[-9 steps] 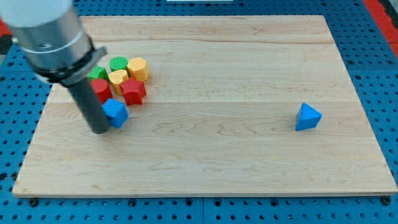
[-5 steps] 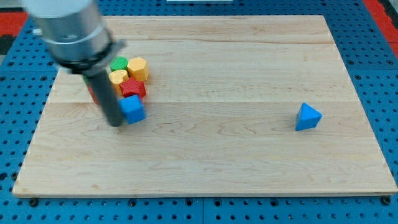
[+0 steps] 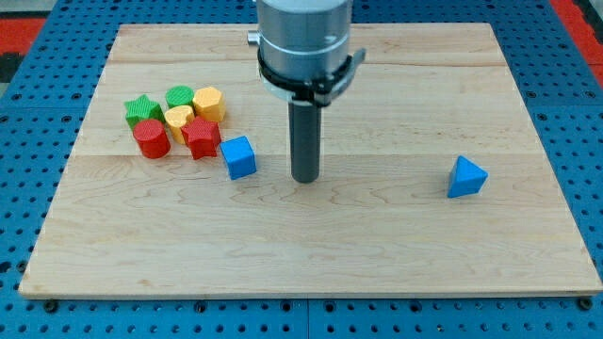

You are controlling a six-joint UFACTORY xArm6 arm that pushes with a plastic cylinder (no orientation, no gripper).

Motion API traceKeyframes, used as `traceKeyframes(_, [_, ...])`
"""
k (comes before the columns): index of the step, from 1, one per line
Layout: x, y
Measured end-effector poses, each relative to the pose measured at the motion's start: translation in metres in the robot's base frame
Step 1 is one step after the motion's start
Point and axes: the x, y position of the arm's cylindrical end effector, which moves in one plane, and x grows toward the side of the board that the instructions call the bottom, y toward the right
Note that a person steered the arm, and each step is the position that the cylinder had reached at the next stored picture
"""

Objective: Move the blue cube right to the red star

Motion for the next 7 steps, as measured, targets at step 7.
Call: traceKeyframes(7, [-0.079, -0.074])
